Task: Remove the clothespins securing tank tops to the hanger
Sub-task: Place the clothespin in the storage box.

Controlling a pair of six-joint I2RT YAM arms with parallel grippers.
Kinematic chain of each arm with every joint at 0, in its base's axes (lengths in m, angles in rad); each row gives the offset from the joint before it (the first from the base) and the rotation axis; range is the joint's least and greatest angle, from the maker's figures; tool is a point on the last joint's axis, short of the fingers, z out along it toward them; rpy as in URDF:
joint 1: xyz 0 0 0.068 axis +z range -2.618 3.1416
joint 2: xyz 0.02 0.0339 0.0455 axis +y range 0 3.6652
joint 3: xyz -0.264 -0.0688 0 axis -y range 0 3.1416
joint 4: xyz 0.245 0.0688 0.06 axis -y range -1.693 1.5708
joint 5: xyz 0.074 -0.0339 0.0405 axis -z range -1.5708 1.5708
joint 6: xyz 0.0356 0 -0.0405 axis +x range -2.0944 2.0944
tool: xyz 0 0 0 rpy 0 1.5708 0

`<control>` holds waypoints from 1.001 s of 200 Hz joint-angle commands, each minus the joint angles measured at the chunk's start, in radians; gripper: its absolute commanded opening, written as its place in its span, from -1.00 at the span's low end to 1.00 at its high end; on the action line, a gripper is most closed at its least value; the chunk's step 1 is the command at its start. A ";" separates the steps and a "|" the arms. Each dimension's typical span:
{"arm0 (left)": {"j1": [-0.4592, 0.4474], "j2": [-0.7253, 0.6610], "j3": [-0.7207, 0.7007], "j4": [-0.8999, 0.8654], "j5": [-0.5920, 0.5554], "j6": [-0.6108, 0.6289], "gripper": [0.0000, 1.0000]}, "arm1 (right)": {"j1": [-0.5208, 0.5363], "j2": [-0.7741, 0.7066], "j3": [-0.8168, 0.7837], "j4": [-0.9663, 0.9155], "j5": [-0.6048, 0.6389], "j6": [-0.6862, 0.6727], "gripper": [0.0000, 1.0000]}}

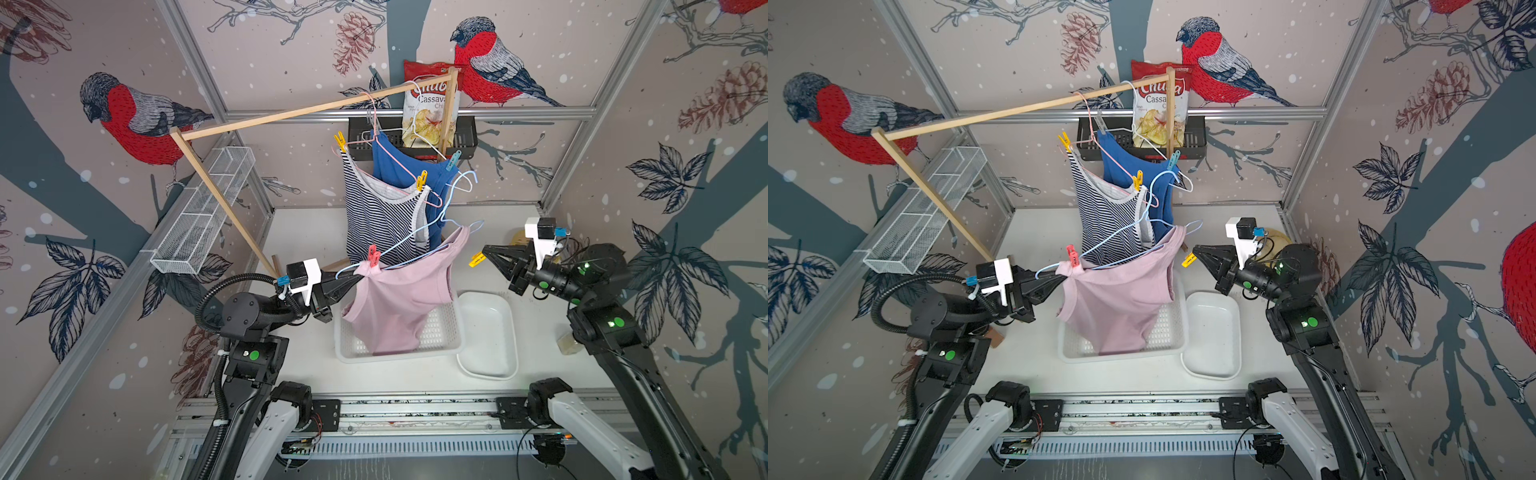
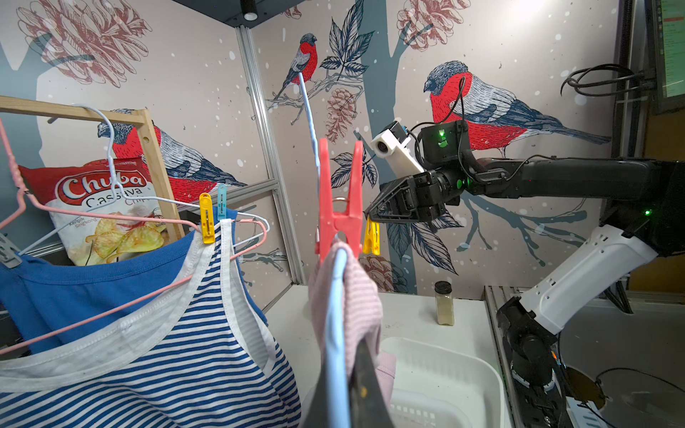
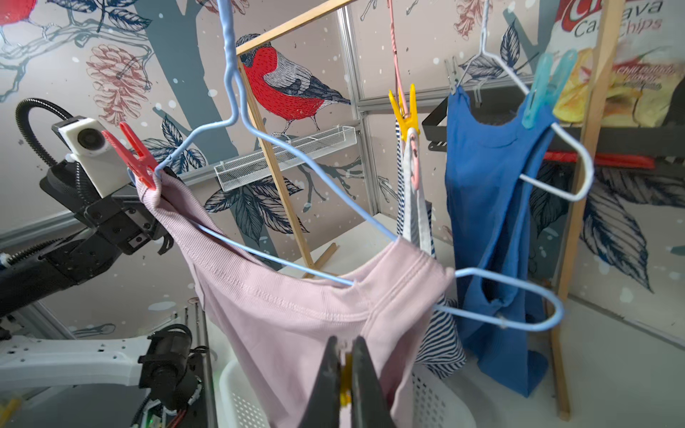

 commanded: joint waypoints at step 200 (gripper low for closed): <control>-0.001 -0.011 0.007 -0.111 -0.072 0.071 -1.00 | 0.173 0.136 -0.523 0.007 0.896 0.331 -1.00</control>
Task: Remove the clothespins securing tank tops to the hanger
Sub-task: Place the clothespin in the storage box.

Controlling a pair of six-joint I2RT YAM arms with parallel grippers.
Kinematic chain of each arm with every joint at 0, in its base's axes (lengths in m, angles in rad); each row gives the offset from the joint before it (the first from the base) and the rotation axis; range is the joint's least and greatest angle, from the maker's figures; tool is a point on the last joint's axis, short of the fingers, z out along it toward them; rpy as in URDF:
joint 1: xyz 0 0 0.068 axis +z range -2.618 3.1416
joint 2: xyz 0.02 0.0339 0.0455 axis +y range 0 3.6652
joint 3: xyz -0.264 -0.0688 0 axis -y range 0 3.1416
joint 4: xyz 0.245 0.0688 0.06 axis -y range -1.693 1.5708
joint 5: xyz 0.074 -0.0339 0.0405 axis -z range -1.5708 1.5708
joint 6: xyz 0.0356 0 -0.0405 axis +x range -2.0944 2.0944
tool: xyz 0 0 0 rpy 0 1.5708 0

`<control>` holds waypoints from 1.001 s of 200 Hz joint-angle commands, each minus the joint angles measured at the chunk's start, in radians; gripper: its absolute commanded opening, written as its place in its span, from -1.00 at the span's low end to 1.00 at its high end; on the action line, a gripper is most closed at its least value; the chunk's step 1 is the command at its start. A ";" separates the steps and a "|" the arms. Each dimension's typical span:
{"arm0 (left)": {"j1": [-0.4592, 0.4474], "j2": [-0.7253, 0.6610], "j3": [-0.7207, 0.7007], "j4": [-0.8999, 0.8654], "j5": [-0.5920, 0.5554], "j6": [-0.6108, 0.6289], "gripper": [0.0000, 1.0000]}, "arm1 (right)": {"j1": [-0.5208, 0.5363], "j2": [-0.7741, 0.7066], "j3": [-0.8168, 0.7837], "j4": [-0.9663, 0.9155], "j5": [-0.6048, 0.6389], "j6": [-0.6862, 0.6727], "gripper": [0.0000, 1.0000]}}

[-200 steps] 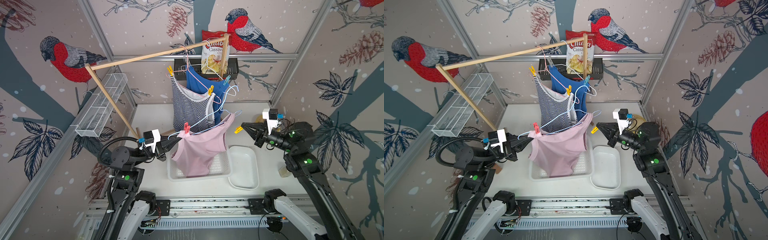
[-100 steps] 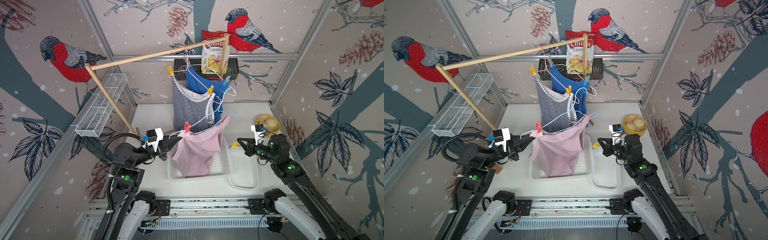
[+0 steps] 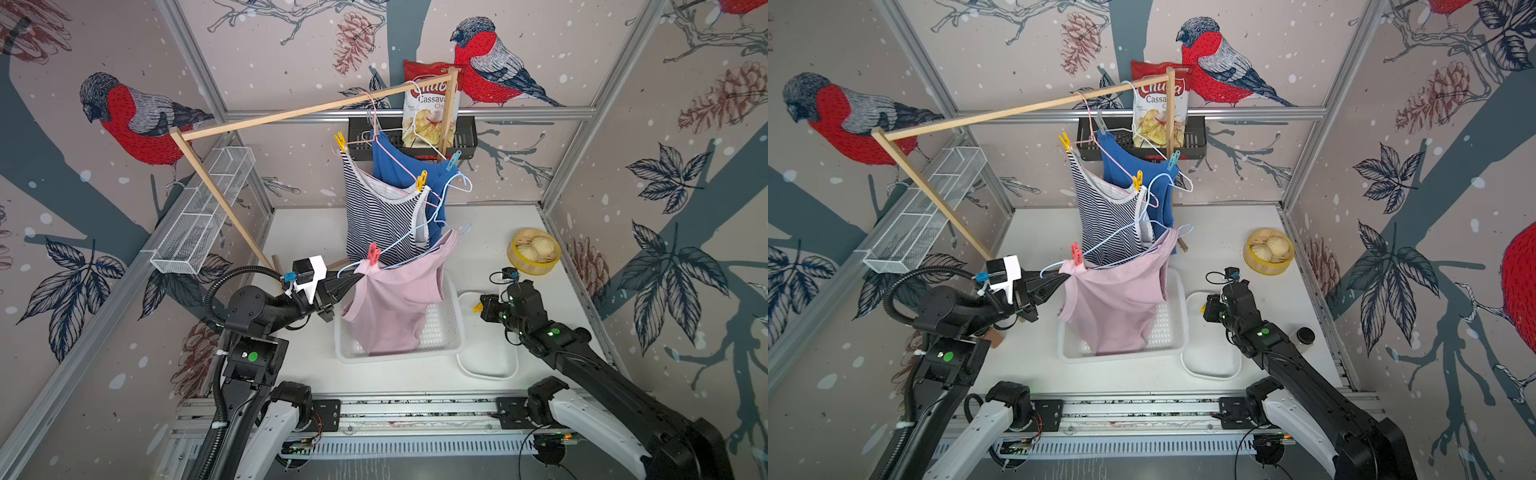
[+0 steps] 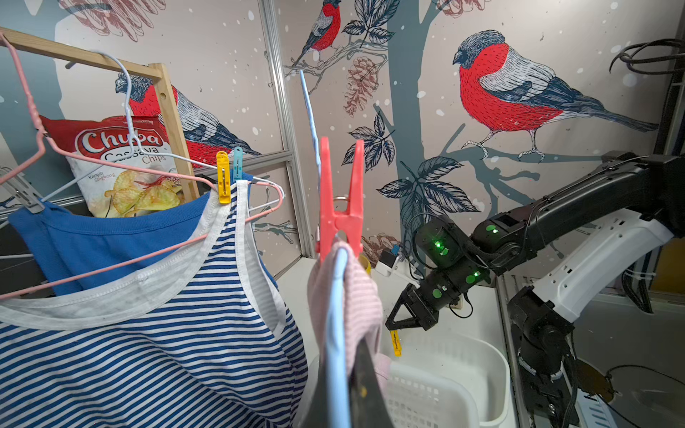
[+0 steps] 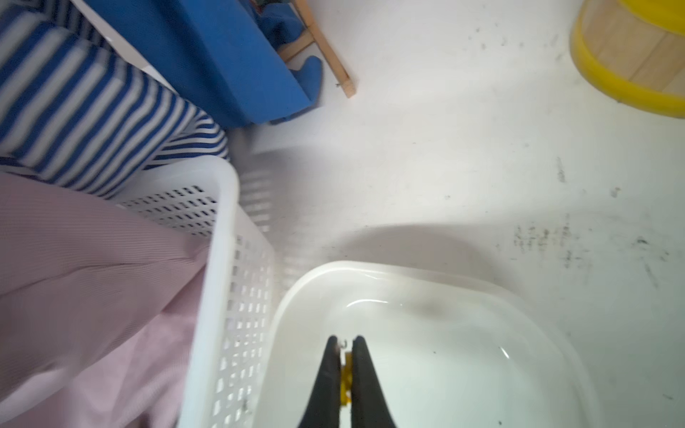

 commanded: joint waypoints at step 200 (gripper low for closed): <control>0.000 -0.027 -0.010 0.005 -0.007 0.013 -1.00 | -0.101 0.294 0.009 0.179 -0.059 0.008 -0.01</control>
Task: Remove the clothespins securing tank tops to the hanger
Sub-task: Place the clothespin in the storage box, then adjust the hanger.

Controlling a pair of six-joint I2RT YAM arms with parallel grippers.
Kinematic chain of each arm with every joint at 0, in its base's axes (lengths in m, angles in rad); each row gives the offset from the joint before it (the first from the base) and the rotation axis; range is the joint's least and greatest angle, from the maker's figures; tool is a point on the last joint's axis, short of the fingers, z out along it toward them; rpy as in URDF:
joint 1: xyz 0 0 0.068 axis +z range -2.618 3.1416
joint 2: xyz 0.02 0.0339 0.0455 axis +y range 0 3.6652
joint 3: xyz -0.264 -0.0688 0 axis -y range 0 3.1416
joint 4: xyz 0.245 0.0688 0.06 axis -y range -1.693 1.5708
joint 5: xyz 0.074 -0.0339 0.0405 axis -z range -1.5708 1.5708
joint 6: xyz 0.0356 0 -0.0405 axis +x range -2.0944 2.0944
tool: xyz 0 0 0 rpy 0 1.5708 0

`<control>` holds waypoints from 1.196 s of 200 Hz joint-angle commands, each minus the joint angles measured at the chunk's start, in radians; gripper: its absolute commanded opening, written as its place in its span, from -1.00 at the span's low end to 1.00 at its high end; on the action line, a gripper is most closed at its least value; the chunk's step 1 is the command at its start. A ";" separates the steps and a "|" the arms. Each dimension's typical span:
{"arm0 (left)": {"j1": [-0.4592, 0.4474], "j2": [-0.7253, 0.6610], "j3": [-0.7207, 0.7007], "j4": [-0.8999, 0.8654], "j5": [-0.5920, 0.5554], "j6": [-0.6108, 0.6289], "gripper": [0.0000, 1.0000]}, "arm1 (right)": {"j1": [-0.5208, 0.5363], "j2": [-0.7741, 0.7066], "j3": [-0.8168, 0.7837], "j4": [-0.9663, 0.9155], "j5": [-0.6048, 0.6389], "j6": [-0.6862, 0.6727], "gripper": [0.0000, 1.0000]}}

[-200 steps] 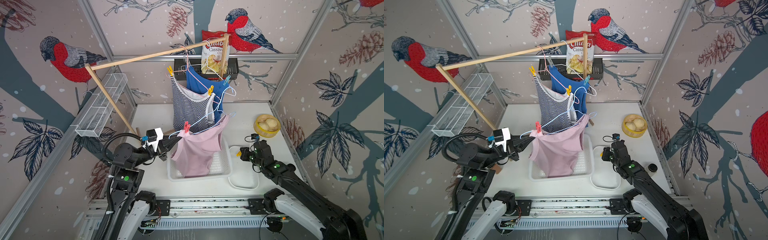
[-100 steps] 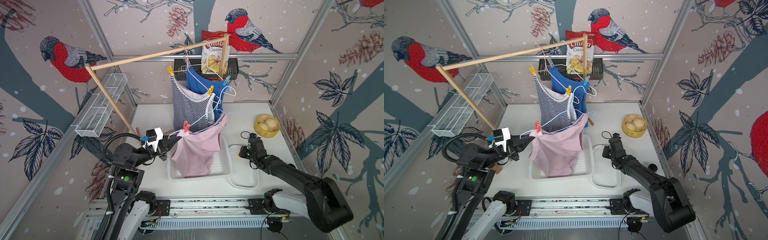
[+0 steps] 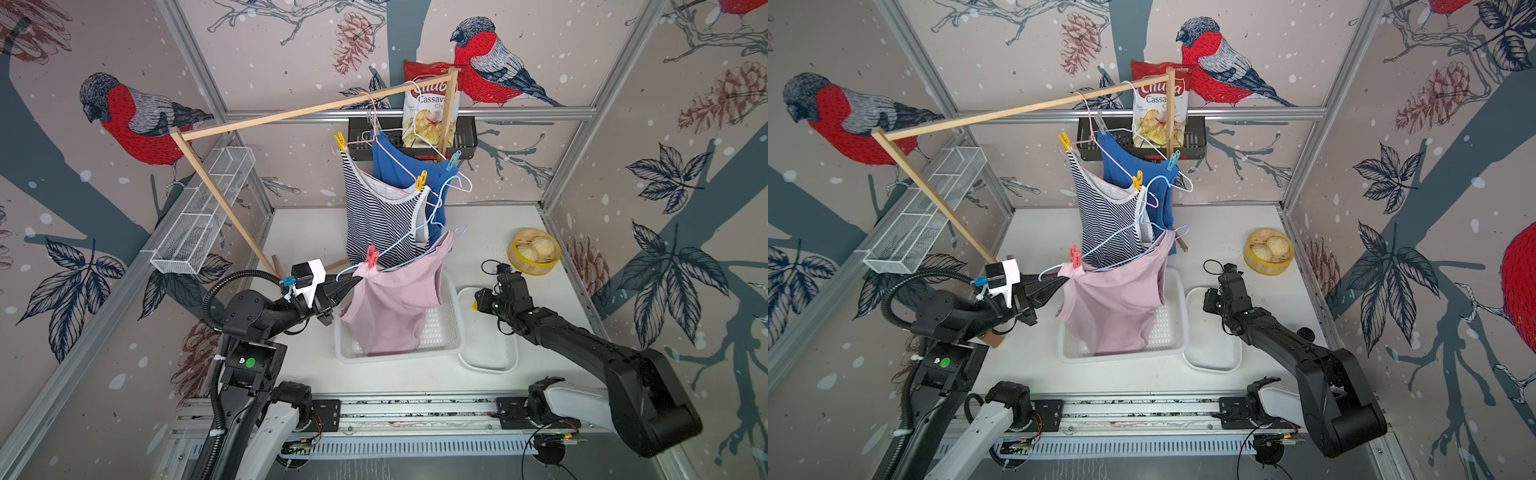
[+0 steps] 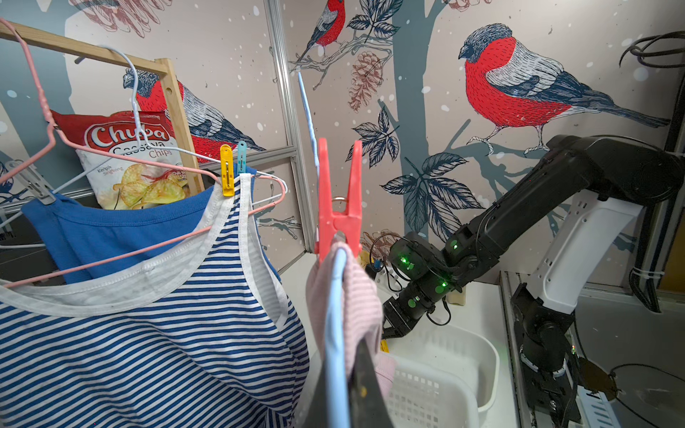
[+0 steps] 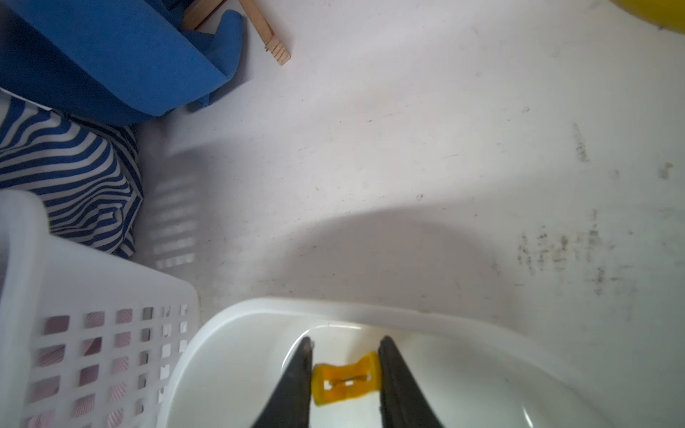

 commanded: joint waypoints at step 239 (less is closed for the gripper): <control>-0.150 0.035 -0.089 0.198 -0.149 -0.063 -1.00 | 0.339 -0.193 0.609 0.153 -0.133 -0.232 0.47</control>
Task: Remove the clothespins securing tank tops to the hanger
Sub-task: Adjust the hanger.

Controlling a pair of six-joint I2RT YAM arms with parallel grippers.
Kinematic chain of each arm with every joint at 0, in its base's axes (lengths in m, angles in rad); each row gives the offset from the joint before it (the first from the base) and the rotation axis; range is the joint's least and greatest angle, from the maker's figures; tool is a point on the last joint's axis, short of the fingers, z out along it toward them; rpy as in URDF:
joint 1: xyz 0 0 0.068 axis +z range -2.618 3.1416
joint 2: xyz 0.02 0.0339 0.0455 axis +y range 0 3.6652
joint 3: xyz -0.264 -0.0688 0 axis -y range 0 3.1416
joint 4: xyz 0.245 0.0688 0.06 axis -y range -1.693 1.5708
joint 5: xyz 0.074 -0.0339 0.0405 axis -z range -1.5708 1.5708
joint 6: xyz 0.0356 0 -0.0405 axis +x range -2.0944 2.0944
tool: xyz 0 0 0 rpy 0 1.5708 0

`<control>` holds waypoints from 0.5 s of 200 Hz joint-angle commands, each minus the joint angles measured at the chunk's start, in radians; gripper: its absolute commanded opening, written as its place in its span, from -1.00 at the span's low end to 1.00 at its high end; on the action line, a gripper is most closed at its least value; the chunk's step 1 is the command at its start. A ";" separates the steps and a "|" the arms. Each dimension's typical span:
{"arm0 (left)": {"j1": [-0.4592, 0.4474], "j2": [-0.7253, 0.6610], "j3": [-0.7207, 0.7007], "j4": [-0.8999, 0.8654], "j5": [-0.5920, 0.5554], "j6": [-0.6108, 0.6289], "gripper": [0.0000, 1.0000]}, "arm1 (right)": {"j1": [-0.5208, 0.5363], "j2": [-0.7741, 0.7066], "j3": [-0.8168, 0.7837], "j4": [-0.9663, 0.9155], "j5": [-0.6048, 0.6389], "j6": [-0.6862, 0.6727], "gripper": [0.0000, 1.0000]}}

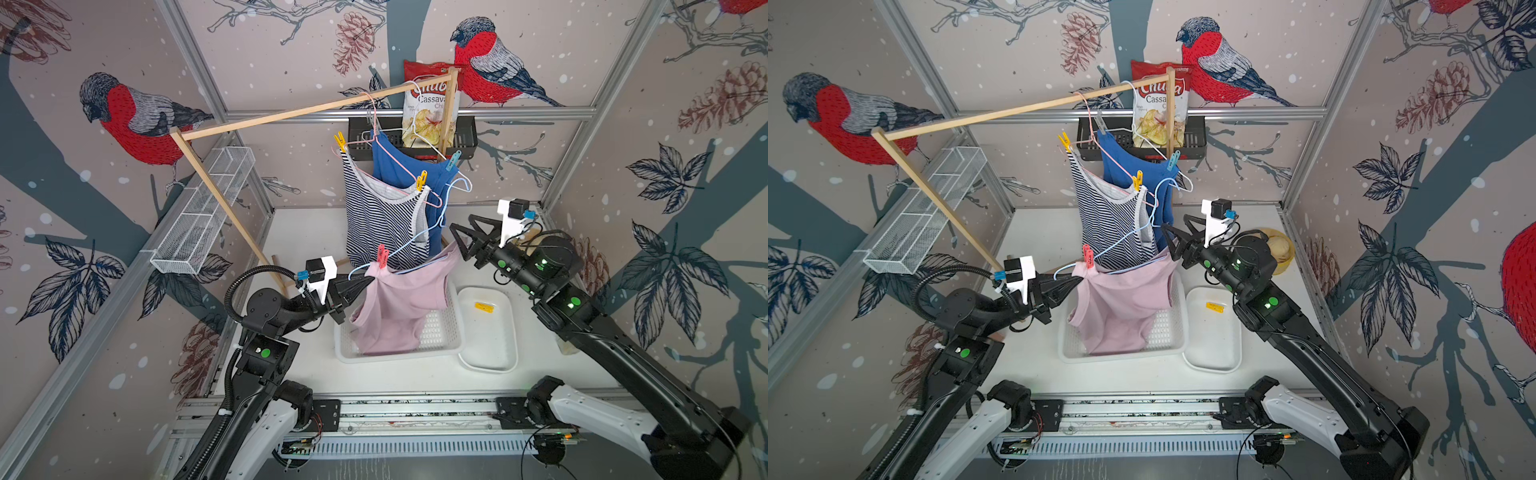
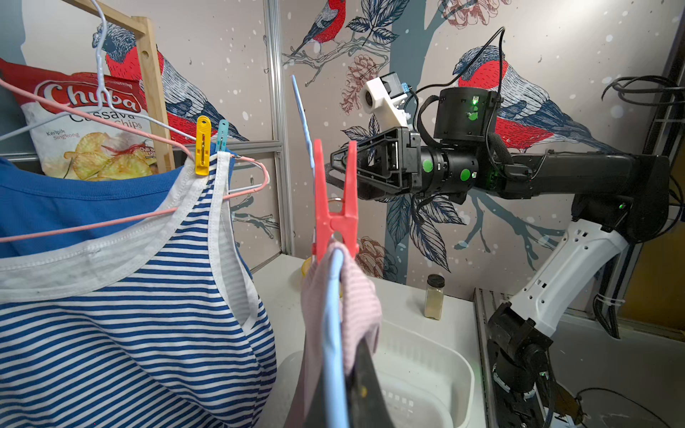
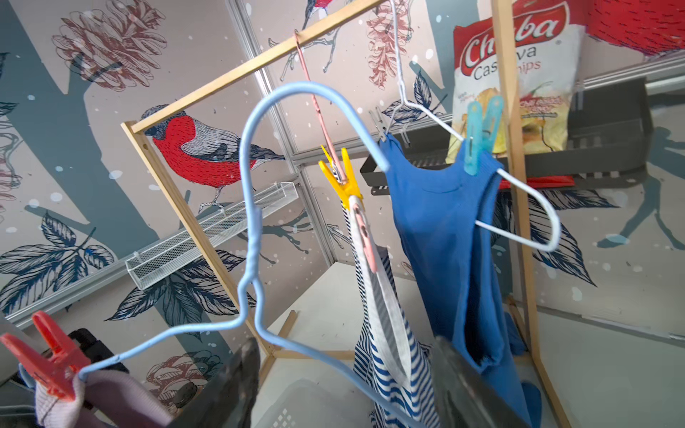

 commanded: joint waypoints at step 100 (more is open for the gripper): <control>-0.014 -0.018 -0.003 0.020 -0.056 0.066 -1.00 | 0.130 0.171 0.187 0.038 0.076 -0.111 0.12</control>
